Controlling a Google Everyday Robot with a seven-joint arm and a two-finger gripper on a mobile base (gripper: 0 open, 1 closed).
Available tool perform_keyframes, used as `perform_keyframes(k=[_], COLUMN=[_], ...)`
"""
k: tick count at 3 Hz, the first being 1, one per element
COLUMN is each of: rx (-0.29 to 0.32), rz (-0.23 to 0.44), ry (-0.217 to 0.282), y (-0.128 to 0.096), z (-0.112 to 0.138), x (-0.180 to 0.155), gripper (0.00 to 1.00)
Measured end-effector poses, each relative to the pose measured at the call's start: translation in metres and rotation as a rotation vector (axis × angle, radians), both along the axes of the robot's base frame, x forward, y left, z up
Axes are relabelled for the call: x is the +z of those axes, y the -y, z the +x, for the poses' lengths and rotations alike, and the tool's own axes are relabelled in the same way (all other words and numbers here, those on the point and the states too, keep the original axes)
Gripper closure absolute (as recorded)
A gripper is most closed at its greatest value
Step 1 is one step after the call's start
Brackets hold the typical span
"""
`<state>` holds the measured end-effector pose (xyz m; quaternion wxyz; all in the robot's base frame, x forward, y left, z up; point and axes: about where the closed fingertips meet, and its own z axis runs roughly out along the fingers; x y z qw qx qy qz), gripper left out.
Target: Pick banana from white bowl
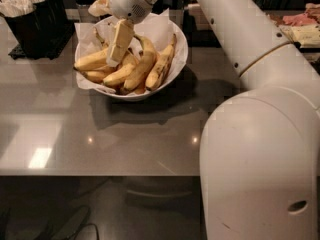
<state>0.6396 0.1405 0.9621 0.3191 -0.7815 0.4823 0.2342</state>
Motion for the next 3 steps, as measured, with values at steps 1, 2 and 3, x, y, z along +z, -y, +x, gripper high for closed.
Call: perform_keyframes(k=[1, 2, 3], rx=[-0.008, -0.032, -0.072], rz=[-0.006, -0.027, -0.054], ry=[0.007, 0.011, 0.012], y=[-0.011, -0.013, -0.007], z=[0.009, 0.015, 0.019], x=[-0.010, -0.027, -0.043], gripper=[0.02, 0.08, 0.09])
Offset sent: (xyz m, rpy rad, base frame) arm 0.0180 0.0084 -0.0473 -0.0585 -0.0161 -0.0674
